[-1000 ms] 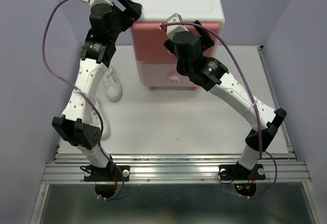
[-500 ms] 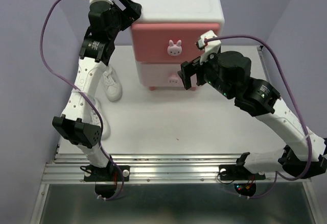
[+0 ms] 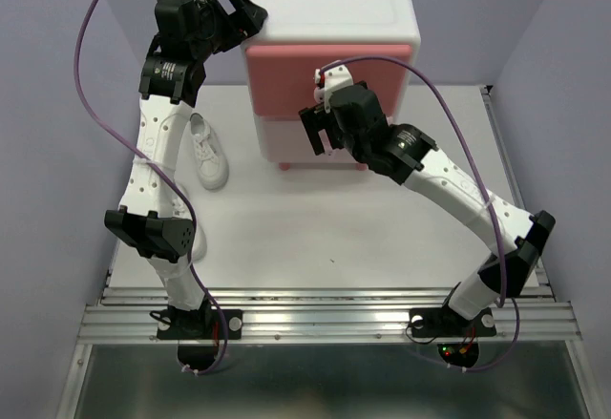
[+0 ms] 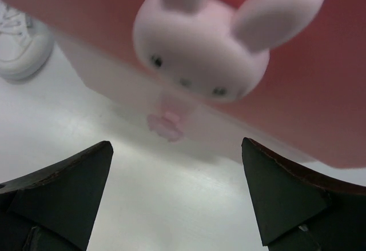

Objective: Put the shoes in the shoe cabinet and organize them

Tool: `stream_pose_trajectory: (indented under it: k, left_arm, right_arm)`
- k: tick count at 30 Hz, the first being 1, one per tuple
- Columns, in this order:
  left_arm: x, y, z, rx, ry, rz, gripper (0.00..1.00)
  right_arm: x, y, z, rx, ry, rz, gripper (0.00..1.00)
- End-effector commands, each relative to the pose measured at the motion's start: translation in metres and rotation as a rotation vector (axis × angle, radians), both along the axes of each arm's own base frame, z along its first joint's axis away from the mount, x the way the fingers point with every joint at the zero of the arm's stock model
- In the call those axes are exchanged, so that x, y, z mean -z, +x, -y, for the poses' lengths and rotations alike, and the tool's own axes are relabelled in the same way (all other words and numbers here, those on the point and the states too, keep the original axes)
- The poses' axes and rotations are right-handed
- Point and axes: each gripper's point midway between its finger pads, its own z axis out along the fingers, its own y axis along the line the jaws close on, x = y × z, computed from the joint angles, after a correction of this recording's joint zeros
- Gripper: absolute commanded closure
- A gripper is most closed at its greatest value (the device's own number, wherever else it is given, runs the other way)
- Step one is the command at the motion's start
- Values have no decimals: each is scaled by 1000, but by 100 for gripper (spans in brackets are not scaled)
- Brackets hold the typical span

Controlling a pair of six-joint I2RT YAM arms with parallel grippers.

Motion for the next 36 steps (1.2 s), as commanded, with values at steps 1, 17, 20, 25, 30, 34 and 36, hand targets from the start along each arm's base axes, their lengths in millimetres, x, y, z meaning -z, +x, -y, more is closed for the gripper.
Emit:
stream_pose_trajectory:
  k: [1, 17, 20, 25, 30, 34, 36]
  left_arm:
    - [79, -20, 5, 109, 137, -256, 7]
    - [84, -25, 4, 112, 143, -268, 7]
    - [84, -25, 2, 105, 148, -266, 7]
    - [84, -25, 2, 105, 156, -259, 7]
    - [79, -25, 1, 104, 158, -244, 7]
    - [78, -24, 0, 100, 158, -241, 7]
    - [78, -25, 0, 103, 162, -239, 7]
  right_arm:
    - [-43, 52, 23, 164, 80, 115, 0]
    - [-9, -11, 3, -150, 326, -64, 0]
    - [7, -32, 15, -129, 315, -93, 0]
    - [63, -42, 22, -64, 307, -146, 0]
    - [84, -18, 8, 51, 302, -59, 0]
    - [95, 13, 9, 232, 347, 20, 0]
    - [86, 29, 17, 341, 389, 92, 0]
